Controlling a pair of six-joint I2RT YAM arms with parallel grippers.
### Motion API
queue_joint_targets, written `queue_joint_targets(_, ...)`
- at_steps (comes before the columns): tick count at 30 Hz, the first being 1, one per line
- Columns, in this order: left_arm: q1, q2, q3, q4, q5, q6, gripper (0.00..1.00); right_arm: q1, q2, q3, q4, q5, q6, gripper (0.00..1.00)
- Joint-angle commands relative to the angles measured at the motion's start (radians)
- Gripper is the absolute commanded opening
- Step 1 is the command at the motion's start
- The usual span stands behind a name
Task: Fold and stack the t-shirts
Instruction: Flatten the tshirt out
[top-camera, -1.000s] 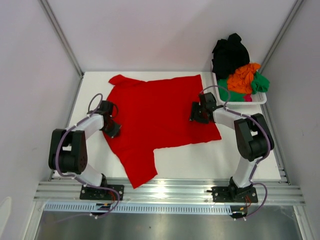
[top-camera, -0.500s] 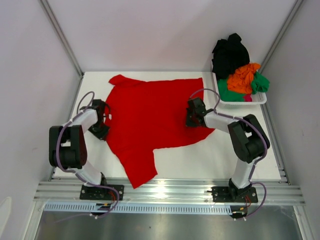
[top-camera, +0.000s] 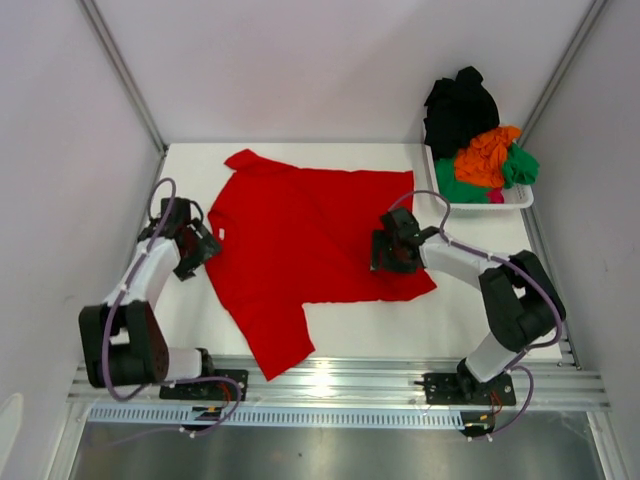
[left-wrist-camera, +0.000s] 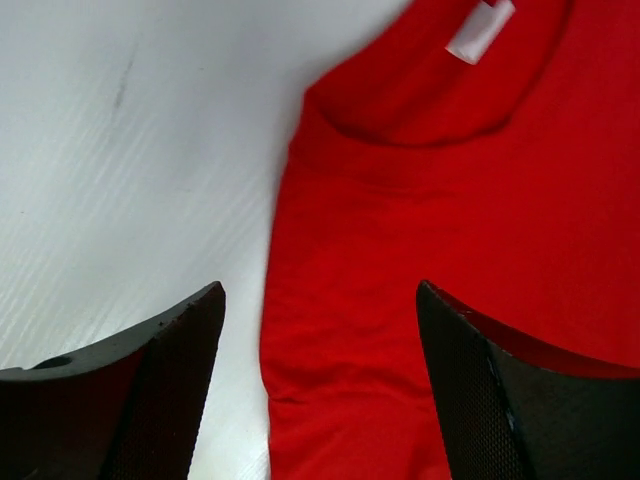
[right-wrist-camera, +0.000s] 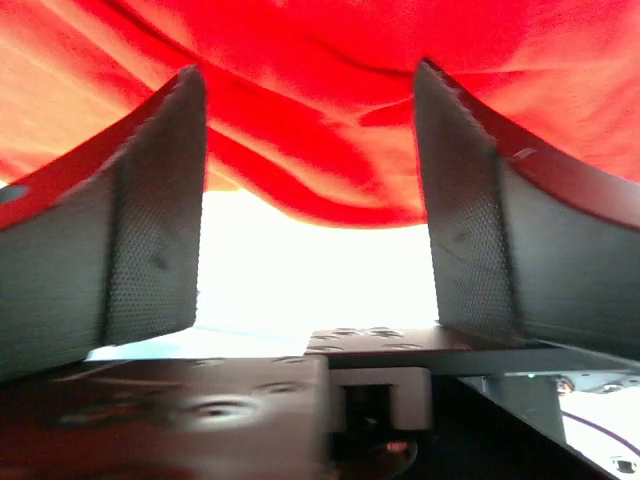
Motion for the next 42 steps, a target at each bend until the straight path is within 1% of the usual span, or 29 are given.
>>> queue_joint_targets(1, -0.007, -0.039, -0.049, 0.043, 0.101, 0.058, 0.8, -0.038, -0.043, 0.105, -0.08, 0.0, -0.04, 0.75)
queue_joint_targets(3, -0.012, -0.005, -0.064, 0.029, 0.115, 0.052, 0.8, -0.052, -0.044, 0.157, -0.103, -0.01, -0.064, 0.8)
queue_joint_targets(8, -0.019, 0.033, -0.099, 0.004, 0.095, 0.046, 0.77, -0.088, -0.067, 0.203, -0.127, -0.046, -0.09, 0.83)
queue_joint_targets(9, -0.019, 0.039, -0.108, 0.004, 0.086, 0.054, 0.74, -0.099, -0.074, 0.202, -0.124, -0.056, -0.09, 0.83)
queue_joint_targets(11, -0.019, 0.058, -0.113, 0.01, 0.077, 0.057, 0.72, -0.125, -0.09, 0.191, -0.117, -0.079, -0.075, 0.83)
queue_joint_targets(14, -0.022, 0.093, -0.116, 0.033, 0.078, 0.055, 0.64, -0.176, -0.104, 0.166, -0.098, -0.117, -0.072, 0.83)
queue_joint_targets(15, -0.022, 0.104, -0.118, 0.044, 0.085, 0.049, 0.58, -0.191, -0.104, 0.163, -0.098, -0.119, -0.074, 0.83)
queue_joint_targets(16, -0.025, 0.114, -0.116, 0.053, 0.091, 0.046, 0.55, -0.197, -0.106, 0.162, -0.1, -0.119, -0.077, 0.83)
queue_joint_targets(17, -0.03, 0.139, -0.119, 0.062, 0.097, 0.041, 0.5, -0.202, -0.107, 0.159, -0.1, -0.114, -0.08, 0.83)
queue_joint_targets(18, -0.031, 0.15, -0.122, 0.076, 0.101, 0.035, 0.47, -0.205, -0.106, 0.157, -0.1, -0.111, -0.081, 0.84)
queue_joint_targets(20, -0.042, 0.183, -0.129, 0.087, 0.105, 0.031, 0.45, -0.213, -0.103, 0.154, -0.092, -0.109, -0.081, 0.83)
queue_joint_targets(21, -0.047, 0.191, -0.135, 0.093, 0.102, 0.029, 0.42, -0.216, -0.101, 0.156, -0.09, -0.109, -0.081, 0.83)
queue_joint_targets(22, -0.045, 0.199, -0.142, 0.096, 0.091, 0.028, 0.36, -0.217, -0.098, 0.157, -0.089, -0.109, -0.08, 0.83)
queue_joint_targets(23, -0.045, 0.203, -0.142, 0.093, 0.088, 0.018, 0.17, -0.217, -0.095, 0.159, -0.087, -0.109, -0.078, 0.83)
queue_joint_targets(24, -0.047, 0.209, -0.144, 0.09, 0.083, 0.012, 0.07, -0.217, -0.089, 0.16, -0.084, -0.109, -0.077, 0.83)
queue_joint_targets(25, -0.047, 0.206, -0.141, 0.073, 0.063, 0.006, 0.01, -0.221, -0.086, 0.163, -0.083, -0.114, -0.077, 0.83)
queue_joint_targets(29, -0.035, 0.154, -0.132, 0.021, -0.007, 0.008, 0.01, -0.222, -0.066, 0.174, -0.08, -0.111, -0.078, 0.83)
queue_joint_targets(32, -0.012, 0.118, -0.129, -0.011, -0.032, 0.027, 0.01, -0.224, -0.046, 0.179, -0.061, -0.097, -0.067, 0.83)
queue_joint_targets(36, 0.019, 0.073, -0.139, -0.074, -0.105, 0.006, 0.01, -0.224, -0.018, 0.198, -0.04, -0.096, -0.04, 0.82)
queue_joint_targets(39, 0.083, 0.012, -0.147, -0.098, -0.131, 0.001, 0.01, -0.224, -0.003, 0.209, -0.017, -0.105, -0.028, 0.82)
queue_joint_targets(42, 0.094, -0.01, -0.121, -0.092, -0.13, 0.069, 0.01, -0.222, 0.009, 0.218, 0.006, -0.111, -0.023, 0.82)
